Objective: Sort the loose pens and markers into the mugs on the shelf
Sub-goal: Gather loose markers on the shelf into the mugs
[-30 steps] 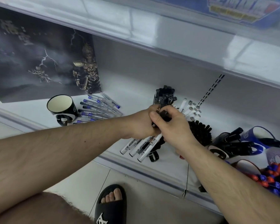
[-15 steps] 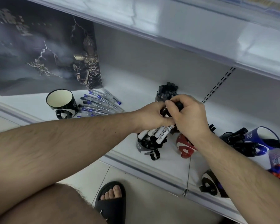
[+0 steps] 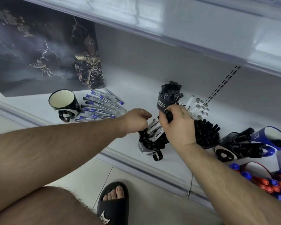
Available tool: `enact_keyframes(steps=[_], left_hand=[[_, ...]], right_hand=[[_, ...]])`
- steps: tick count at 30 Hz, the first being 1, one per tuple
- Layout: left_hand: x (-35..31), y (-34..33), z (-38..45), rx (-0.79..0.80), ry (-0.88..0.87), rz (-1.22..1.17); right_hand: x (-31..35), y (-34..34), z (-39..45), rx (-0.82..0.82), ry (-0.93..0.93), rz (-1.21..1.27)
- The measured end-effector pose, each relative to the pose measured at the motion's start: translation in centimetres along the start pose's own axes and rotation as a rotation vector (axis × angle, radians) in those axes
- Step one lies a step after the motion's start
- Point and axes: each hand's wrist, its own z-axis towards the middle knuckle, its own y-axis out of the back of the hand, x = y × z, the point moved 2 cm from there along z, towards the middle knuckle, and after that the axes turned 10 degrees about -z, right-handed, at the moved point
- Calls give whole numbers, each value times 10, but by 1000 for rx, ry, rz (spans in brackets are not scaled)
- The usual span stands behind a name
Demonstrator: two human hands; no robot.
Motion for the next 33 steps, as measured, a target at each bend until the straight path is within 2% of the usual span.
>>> enact_keyframes(steps=[4,8,11,15,18,23,26,30,33], left_hand=[[11,-5,-6,151,72,98],[12,-2,-6,127,60,125],[17,-3,-7,118,91,84],[20,-6,-7,152,100,75],[22,-5,-8,172,82,97],[26,-2,-10,182,84,65],[25,3,-12,164,104,78],[19,23,-15,81,51,21],[20,38,-22,16,20,-66]], right_hand=[[6,-8,-21,-20,56,-47],[14,-13,-33,105,113,-198],[19,-20,-38,389,115,-370],[10,-32,-47,838,64,-334],[12,-27,-37,1008,132,-386],[29,-24,-41,926,151,-385],[28,-29,-45,961,116,-389],[30,-28,-47,866,99,-355],[32,-27,-53,875,145,-379]])
